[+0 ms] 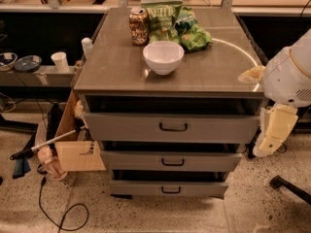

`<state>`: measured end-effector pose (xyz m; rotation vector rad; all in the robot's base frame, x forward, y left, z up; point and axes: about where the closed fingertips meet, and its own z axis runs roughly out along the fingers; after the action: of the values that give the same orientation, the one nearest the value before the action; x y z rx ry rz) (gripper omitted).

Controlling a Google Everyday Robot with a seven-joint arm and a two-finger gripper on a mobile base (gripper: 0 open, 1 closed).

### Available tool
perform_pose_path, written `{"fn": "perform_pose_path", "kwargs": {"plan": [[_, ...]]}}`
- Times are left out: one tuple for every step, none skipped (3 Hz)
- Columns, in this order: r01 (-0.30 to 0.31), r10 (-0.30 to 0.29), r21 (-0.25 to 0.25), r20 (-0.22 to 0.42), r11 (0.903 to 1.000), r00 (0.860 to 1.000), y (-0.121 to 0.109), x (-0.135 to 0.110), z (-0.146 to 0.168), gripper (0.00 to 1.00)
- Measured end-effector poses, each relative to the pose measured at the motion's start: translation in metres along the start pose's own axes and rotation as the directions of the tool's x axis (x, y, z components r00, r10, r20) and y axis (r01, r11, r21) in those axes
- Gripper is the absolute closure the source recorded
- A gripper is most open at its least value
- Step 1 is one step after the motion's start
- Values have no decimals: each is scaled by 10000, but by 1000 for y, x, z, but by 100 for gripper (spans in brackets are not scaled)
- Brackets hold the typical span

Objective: Open top drawer

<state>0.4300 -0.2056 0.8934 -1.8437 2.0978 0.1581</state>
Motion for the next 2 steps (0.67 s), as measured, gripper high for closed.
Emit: {"fn": "perform_pose_path", "kwargs": {"plan": [[1687, -1647, -693, 607, 9832, 9845, 6, -7, 9, 0], [2713, -2672, -817, 577, 9590, 9619, 11, -12, 17, 0]]}}
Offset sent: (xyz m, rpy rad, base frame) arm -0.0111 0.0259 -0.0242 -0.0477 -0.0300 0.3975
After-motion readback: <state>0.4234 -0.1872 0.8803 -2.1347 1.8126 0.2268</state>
